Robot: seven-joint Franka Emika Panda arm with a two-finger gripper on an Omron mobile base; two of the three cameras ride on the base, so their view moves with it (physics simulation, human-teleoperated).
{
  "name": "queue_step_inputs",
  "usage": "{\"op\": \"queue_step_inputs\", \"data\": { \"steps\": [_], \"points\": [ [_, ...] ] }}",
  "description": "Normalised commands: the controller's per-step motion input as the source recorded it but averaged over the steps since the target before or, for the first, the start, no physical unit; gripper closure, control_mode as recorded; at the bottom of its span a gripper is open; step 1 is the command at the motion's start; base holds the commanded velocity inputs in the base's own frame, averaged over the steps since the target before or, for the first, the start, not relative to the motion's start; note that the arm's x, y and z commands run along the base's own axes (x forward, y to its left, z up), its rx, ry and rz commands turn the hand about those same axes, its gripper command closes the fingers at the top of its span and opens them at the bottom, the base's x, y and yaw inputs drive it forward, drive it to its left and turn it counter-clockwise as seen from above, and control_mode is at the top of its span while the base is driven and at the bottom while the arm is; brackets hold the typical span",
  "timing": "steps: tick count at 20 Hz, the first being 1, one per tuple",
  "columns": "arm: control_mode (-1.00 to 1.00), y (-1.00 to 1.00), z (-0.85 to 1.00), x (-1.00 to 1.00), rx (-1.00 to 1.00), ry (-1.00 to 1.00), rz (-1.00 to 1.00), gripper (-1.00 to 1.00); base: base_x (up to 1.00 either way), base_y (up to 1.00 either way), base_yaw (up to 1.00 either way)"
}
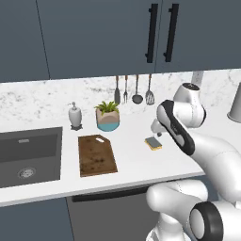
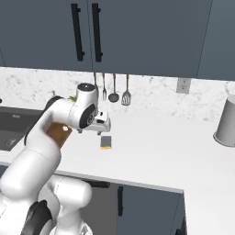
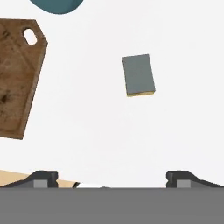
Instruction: Pick up the sponge from the counter and clean the cutting board by briefly scrubbing or pressing down on the cutting board. Once finished, release the sponge.
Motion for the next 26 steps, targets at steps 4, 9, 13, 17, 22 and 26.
{"op": "queue_step_inputs", "data": {
  "steps": [4, 9, 13, 17, 22, 26],
  "points": [
    [-1.00, -0.09, -0.48, 0.14, -0.01, 0.00, 0.00, -1.00, 0.00, 0.00, 0.00],
    [-1.00, -0.03, -0.32, 0.23, -0.03, 0.00, 0.00, -1.00, 0.00, 0.00, 0.00],
    [-1.00, 0.00, -0.23, 0.27, -0.07, 0.00, 0.00, -1.00, 0.00, 0.00, 0.00],
    [-1.00, -0.03, -0.22, 0.33, -0.01, 0.00, 0.00, -1.00, 0.00, 0.00, 0.00],
    [-1.00, -0.10, -0.20, 0.32, 0.00, 0.00, 0.00, -1.00, 0.00, 0.00, 0.00],
    [-1.00, -0.15, -0.16, 0.48, 0.00, 0.00, 0.00, -1.00, 0.00, 0.00, 0.00]
  ]
}}
